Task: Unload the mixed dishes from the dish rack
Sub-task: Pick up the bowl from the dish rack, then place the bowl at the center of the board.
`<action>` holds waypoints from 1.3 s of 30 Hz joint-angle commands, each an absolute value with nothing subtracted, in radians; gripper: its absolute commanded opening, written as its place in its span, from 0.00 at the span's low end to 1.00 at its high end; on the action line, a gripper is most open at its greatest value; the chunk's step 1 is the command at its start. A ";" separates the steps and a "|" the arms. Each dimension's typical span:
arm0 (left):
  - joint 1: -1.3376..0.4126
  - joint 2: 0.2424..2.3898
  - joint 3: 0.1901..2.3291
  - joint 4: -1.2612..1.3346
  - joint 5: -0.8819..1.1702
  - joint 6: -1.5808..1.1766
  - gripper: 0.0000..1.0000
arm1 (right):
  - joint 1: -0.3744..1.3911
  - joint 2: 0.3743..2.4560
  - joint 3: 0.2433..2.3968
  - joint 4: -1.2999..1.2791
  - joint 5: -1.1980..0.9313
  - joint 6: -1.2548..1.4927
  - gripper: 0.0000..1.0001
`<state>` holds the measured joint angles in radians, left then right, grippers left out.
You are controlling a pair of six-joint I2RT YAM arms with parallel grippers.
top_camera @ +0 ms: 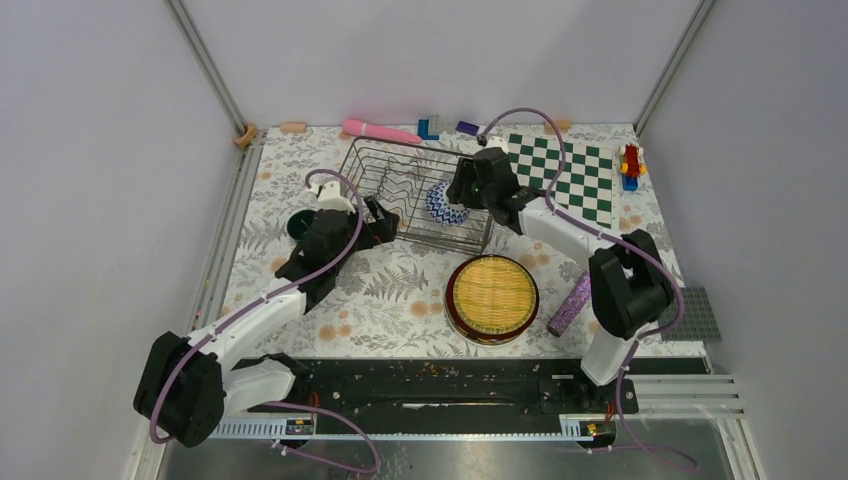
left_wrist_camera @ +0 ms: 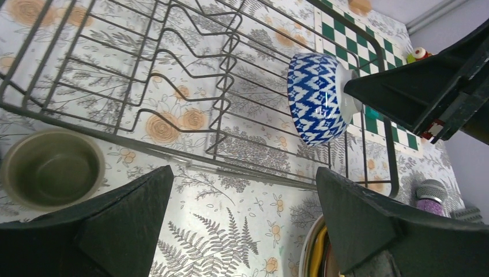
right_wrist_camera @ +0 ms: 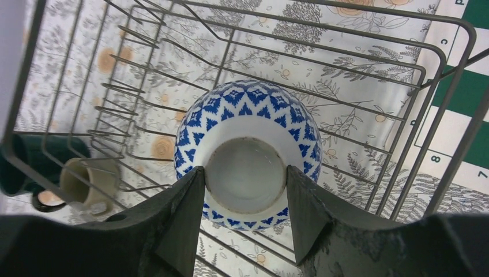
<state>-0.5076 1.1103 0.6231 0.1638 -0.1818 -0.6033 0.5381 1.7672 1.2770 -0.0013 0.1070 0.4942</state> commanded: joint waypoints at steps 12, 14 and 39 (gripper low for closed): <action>-0.424 1.272 0.709 0.479 0.278 -0.666 0.99 | 0.498 1.544 1.037 0.422 -0.090 0.746 0.15; -0.421 1.308 0.726 0.498 0.313 -0.680 0.99 | 0.496 1.524 1.001 0.468 -0.115 0.781 0.14; -0.405 1.623 0.772 1.354 0.819 -1.213 0.00 | 0.495 1.454 0.825 0.831 -0.330 1.098 0.13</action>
<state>-0.4103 1.6012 0.7273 1.1118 0.7204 -1.0775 0.4980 1.4666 0.8131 0.6682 -0.2722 1.0328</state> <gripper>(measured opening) 0.084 0.574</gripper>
